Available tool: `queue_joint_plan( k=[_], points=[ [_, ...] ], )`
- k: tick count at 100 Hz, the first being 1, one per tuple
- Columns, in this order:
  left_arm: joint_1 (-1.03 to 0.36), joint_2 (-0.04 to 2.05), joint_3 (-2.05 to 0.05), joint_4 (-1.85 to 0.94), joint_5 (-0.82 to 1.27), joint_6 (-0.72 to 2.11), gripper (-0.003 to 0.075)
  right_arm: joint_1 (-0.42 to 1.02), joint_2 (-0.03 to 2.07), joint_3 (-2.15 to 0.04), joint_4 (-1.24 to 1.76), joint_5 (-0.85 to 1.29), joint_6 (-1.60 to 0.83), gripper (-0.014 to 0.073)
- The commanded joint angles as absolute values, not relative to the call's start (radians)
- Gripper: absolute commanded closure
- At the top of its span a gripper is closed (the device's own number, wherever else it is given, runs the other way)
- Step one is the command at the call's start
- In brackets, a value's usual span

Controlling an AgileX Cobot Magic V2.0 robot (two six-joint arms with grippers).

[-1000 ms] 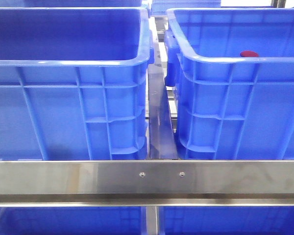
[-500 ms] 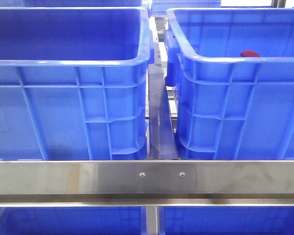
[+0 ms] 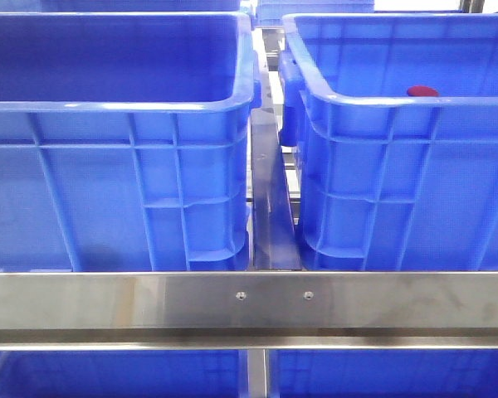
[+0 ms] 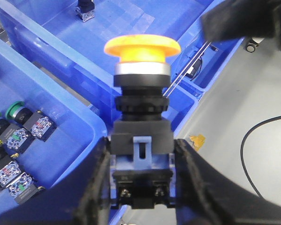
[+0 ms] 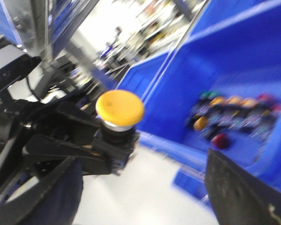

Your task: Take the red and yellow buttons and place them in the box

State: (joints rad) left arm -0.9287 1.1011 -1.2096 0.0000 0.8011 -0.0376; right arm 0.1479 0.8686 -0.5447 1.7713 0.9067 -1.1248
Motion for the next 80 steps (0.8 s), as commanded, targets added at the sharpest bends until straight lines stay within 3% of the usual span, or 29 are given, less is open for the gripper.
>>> queue_joint_plan(
  k=[1, 80],
  points=[
    [-0.937, 1.087, -1.235, 0.000, 0.731, -0.039, 0.0739, 0.145, 0.920, -0.608, 1.919, 1.023, -1.099, 0.0030],
    [-0.937, 1.087, -1.235, 0.000, 0.731, -0.039, 0.0739, 0.348, 1.230, -0.882, 1.919, 1.019, -1.060, 0.0032]
  ],
)
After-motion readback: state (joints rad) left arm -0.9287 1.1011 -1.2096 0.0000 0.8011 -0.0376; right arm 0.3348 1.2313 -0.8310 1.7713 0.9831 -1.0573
